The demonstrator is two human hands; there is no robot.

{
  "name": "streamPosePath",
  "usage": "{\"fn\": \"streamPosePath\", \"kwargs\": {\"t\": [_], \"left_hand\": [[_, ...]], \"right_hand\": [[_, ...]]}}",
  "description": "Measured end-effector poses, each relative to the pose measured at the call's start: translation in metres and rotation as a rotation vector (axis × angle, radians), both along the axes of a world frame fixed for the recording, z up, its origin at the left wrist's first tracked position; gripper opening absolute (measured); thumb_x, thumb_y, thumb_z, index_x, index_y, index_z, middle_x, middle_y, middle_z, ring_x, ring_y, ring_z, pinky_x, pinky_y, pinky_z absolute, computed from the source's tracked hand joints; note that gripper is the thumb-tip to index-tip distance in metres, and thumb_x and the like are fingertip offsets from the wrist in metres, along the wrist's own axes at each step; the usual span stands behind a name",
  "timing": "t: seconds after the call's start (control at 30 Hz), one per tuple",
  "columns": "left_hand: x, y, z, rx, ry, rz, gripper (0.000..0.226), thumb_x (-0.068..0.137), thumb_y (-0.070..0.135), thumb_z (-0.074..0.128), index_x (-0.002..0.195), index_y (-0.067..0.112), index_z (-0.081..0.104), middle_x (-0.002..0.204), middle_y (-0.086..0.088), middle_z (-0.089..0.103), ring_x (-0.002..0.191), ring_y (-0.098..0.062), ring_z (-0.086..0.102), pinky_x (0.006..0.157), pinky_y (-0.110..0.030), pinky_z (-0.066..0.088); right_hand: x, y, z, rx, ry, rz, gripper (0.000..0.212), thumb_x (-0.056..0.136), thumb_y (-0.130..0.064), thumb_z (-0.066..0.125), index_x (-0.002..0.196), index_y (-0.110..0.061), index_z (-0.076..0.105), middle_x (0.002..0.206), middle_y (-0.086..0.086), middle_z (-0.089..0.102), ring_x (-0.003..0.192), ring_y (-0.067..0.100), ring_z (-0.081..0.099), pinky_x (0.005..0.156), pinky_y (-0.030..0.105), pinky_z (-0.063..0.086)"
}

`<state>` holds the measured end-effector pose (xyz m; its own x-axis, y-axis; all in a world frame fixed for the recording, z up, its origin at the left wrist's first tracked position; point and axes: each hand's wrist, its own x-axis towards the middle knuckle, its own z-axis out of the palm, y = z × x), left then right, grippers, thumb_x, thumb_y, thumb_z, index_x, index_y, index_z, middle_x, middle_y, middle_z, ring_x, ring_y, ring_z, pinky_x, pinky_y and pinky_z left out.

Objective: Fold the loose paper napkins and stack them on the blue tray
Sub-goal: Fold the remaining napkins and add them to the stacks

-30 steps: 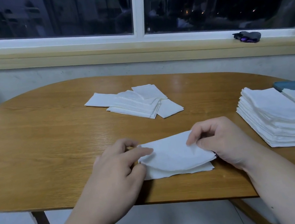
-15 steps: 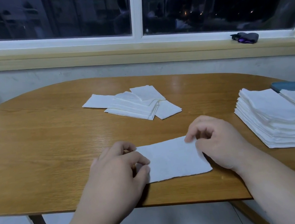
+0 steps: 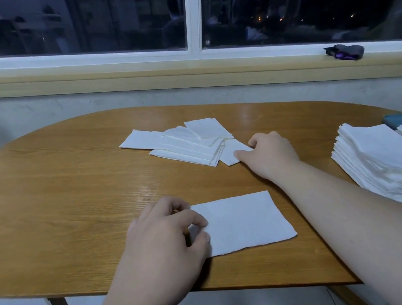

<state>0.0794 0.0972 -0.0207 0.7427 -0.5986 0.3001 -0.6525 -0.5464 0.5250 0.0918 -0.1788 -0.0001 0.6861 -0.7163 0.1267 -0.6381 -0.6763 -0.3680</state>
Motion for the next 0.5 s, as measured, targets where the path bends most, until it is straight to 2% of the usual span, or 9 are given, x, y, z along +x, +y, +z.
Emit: {"fn": "streamPosePath", "kwargs": {"t": [0.13, 0.3, 0.4, 0.5], "left_hand": [[0.003, -0.001, -0.002, 0.014, -0.007, -0.006, 0.013, 0.085, 0.046, 0.062, 0.097, 0.046, 0.067, 0.111, 0.03, 0.045, 0.111, 0.005, 0.034, 0.097, -0.027, 0.027], [0.002, -0.002, -0.002, 0.023, -0.018, -0.006, 0.014, 0.086, 0.046, 0.06, 0.098, 0.047, 0.066, 0.111, 0.031, 0.045, 0.112, 0.005, 0.033, 0.094, -0.025, 0.024], [0.002, -0.002, -0.002, 0.021, -0.027, -0.009, 0.014, 0.086, 0.046, 0.06, 0.099, 0.047, 0.067, 0.111, 0.03, 0.046, 0.112, 0.004, 0.034, 0.094, -0.025, 0.024], [0.001, -0.001, -0.003, 0.028, -0.034, -0.007, 0.015, 0.087, 0.045, 0.06, 0.1, 0.047, 0.066, 0.112, 0.03, 0.046, 0.113, 0.004, 0.034, 0.096, -0.026, 0.025]], "right_hand": [[0.0, -0.003, -0.007, 0.01, -0.045, 0.02, 0.034, 0.086, -0.056, 0.061, 0.112, -0.035, 0.066, 0.127, 0.001, 0.05, 0.119, 0.026, 0.048, 0.1, 0.044, 0.046], [-0.006, -0.002, -0.008, -0.037, -0.13, 0.132, 0.021, 0.091, -0.042, 0.061, 0.109, -0.037, 0.07, 0.123, -0.004, 0.049, 0.12, 0.022, 0.043, 0.101, 0.038, 0.042], [-0.008, 0.006, -0.008, -0.036, -0.164, 0.277, 0.024, 0.086, -0.051, 0.066, 0.105, -0.037, 0.071, 0.114, -0.012, 0.051, 0.117, 0.014, 0.041, 0.102, 0.036, 0.039], [-0.011, 0.009, -0.006, -0.058, -0.129, 0.343, 0.031, 0.081, -0.058, 0.069, 0.103, -0.037, 0.072, 0.111, -0.012, 0.055, 0.114, 0.012, 0.043, 0.101, 0.036, 0.04]]}}
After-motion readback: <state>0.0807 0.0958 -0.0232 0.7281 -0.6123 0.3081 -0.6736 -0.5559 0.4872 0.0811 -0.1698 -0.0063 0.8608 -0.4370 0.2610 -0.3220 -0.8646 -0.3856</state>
